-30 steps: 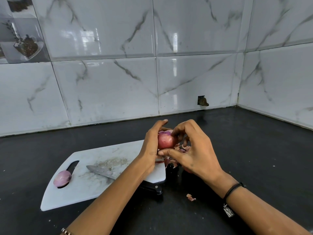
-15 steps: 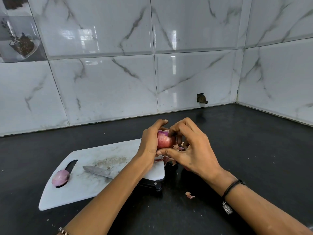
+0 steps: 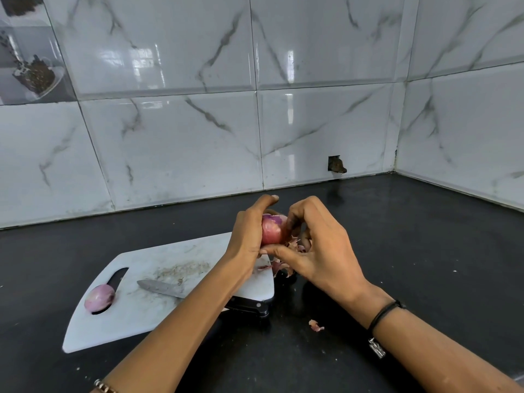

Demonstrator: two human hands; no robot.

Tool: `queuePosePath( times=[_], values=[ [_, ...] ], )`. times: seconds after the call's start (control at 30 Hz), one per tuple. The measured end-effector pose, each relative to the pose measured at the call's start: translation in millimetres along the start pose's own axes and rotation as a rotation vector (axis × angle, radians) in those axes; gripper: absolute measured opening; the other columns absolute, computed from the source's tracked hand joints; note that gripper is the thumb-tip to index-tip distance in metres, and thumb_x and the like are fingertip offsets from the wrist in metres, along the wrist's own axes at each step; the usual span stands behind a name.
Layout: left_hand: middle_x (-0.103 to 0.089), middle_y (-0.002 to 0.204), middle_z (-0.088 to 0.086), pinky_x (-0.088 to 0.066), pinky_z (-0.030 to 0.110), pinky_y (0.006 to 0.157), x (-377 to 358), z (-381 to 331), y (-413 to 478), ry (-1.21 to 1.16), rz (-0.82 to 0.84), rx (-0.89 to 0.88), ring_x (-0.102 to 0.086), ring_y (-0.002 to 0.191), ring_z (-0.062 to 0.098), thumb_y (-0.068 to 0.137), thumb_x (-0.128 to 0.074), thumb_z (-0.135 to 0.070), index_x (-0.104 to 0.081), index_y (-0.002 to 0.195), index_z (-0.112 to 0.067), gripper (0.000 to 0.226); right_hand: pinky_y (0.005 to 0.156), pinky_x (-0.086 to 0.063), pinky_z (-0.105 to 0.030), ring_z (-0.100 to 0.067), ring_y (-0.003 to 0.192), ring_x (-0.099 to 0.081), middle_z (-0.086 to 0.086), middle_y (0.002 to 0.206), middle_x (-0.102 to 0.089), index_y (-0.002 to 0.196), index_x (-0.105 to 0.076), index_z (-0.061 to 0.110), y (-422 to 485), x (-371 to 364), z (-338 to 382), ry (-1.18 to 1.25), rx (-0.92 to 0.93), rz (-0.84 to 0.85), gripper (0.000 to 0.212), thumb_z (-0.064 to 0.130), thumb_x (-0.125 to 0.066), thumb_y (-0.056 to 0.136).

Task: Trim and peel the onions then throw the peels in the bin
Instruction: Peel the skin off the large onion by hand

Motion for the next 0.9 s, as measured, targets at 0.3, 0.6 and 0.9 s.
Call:
queuePosePath(
  times=[0.3,0.6,0.9],
  values=[
    [-0.073,0.076,0.02,-0.06,0.055,0.087,1.7,-1.2,-0.3,0.158,-0.112,-0.074,-0.073,0.078,0.037,0.071,-0.06,-0.057,-0.072,0.055,-0.017,0.045,0.072,-0.038,-0.002,0.012,0.079,-0.049,0.008,0.095,-0.052,0.102,-0.055,0.012,-1.9,-3.6,4.2,-0.062,0.019,0.023,0.045,0.018,-0.09,0.074],
    [-0.07,0.067,0.01,-0.055,0.039,0.065,3.8,-0.4,-0.7,0.143,-0.124,-0.041,-0.068,0.065,0.029,0.087,-0.062,-0.046,-0.071,0.055,-0.018,0.044,0.066,-0.039,-0.005,0.005,0.072,-0.05,0.013,0.081,-0.052,0.091,-0.051,0.016,-1.4,-3.7,3.2,-0.058,-0.034,0.0,0.043,0.026,-0.09,0.076],
    [-0.075,0.072,0.004,-0.057,0.05,0.088,3.2,-4.1,-6.6,0.393,-0.208,-0.185,-0.073,0.079,0.026,0.077,-0.048,-0.063,-0.075,0.064,-0.029,0.045,0.073,-0.04,-0.005,0.011,0.078,-0.049,0.005,0.092,-0.053,0.102,-0.055,0.009,-0.1,-4.7,1.3,-0.058,-0.044,0.026,0.048,0.009,-0.091,0.07]
  ],
)
Point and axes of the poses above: each hand's wrist, its own y-axis towards the middle knuckle, its own x-axis out of the back of the hand, z = x × y, the point moved 4 cm from there along y, towards the middle knuckle
